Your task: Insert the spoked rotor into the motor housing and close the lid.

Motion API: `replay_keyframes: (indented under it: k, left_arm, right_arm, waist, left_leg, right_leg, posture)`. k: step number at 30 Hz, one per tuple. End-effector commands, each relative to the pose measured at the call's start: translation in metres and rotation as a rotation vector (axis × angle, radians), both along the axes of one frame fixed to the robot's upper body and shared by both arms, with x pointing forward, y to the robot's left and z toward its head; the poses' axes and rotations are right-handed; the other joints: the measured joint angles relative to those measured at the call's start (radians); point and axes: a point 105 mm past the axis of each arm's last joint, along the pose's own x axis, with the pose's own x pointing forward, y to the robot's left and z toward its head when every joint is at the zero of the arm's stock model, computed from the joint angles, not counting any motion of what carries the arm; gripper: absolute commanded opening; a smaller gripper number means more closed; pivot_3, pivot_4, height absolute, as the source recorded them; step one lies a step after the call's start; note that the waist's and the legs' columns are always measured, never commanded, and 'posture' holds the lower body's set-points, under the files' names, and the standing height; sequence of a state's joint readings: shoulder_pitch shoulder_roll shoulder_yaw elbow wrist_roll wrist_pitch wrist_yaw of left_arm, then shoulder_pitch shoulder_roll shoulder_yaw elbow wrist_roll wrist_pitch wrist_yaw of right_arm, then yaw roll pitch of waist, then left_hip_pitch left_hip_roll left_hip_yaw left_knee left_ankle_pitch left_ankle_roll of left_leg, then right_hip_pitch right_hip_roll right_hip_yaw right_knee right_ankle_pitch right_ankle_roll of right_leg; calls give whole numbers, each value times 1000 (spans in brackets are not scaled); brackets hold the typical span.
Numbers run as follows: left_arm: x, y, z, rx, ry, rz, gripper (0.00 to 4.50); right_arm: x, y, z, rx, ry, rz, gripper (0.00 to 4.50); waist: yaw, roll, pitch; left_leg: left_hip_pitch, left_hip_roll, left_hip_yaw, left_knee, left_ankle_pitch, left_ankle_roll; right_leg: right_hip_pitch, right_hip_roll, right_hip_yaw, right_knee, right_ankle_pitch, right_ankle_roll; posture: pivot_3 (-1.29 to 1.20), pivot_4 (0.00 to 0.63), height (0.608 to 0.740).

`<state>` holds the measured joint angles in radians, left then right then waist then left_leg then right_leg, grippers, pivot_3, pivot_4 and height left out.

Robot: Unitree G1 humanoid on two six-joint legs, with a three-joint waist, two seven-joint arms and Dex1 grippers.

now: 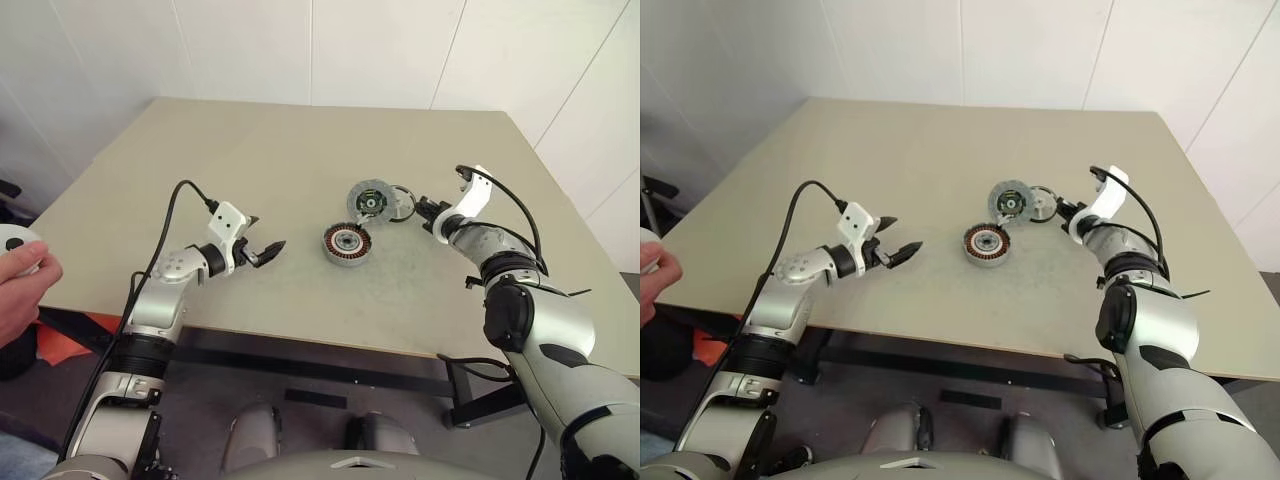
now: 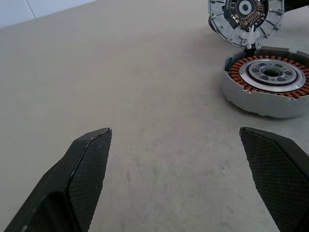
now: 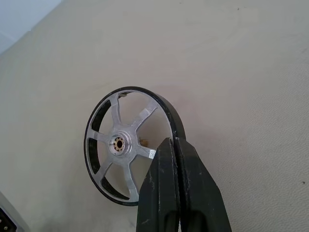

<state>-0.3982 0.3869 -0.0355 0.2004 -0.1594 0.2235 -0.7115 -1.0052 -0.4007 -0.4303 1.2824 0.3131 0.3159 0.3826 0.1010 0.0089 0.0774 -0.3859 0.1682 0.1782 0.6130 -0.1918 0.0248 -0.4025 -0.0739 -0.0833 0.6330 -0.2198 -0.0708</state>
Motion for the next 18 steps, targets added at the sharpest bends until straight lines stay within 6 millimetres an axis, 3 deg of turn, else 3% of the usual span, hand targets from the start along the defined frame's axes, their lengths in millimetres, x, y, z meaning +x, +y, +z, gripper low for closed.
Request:
replay_keyframes:
  k: [1, 2, 4, 10, 18]
  left_arm:
    - [2, -1, 10, 9, -48, -9, 4500]
    - [2, -1, 10, 10, -48, -9, 4500]
    - [2, -1, 10, 12, -48, -9, 4500]
    - [2, 0, 8, 19, -45, -8, 4500]
    - [2, 1, 9, 25, -49, -7, 4500]
  right_arm:
    - [6, 3, 18, -33, -76, 32, 8]
    - [6, 4, 17, -34, -72, 41, 8]
    - [5, 6, 13, -33, -65, 56, 423]
    - [4, 9, 10, -50, -53, 60, 2254]
    - [2, 18, 2, -71, -39, 98, 2254]
  waist:
    - [0, 0, 0]
    - [0, 0, 0]
    - [0, 0, 0]
    - [0, 0, 0]
    - [-2, 0, 0]
  left_leg:
    - [0, 0, 0, 0, 0, 0]
    - [0, 0, 0, 0, 0, 0]
    - [0, 0, 0, 0, 0, 0]
    - [0, 0, 0, 0, 0, 0]
    - [0, 0, 0, 0, 0, 0]
  right_leg:
    - [0, 0, 0, 0, 0, 0]
    - [0, 0, 0, 0, 0, 0]
    - [0, 0, 0, 0, 0, 0]
    - [0, 0, 0, 0, 0, 0]
    - [0, 0, 0, 0, 0, 0]
  posture:
    - [0, 0, 740]
    - [0, 0, 740]
    - [0, 0, 740]
    - [0, 0, 740]
    - [0, 0, 740]
